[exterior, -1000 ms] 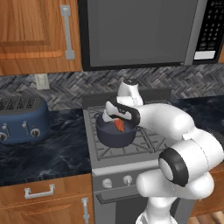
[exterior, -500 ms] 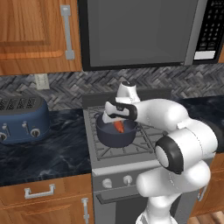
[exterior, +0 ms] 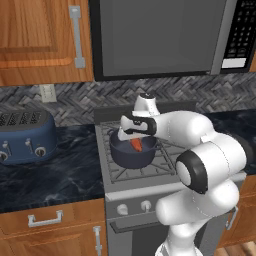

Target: Turn on the burner for the pot on the stove. Wait thirty seconds for the pot to heat up. Then add the sweet potato to the pot.

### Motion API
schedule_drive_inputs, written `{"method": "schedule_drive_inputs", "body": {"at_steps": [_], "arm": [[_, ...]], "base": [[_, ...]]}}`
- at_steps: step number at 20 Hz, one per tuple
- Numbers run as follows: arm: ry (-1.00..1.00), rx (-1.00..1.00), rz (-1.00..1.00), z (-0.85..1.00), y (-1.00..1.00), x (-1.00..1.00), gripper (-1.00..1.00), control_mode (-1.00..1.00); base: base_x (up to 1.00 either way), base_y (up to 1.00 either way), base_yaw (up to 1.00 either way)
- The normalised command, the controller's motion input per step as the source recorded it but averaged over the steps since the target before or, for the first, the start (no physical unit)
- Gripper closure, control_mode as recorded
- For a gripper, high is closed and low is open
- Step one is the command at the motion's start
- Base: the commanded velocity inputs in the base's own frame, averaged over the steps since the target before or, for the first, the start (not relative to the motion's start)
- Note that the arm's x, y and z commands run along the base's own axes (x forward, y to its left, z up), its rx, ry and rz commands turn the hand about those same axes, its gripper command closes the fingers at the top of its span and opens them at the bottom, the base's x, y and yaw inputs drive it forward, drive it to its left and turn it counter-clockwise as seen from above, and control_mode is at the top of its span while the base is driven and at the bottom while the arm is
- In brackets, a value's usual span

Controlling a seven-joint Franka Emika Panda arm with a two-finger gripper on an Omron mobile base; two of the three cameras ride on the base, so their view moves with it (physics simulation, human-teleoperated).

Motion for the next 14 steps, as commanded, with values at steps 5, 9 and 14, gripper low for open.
{"method": "schedule_drive_inputs", "body": {"at_steps": [5,9,14], "arm": [[0.0,0.0,0.0,0.05,0.0,0.0,1.0,-1.0],[0.0,0.0,0.0,0.0,0.0,0.0,1.0,-1.0],[0.0,0.0,0.0,0.0,0.0,0.0,1.0,-1.0]], "base": [[0.0,0.0,0.0],[0.0,0.0,0.0],[0.0,0.0,0.0]]}}
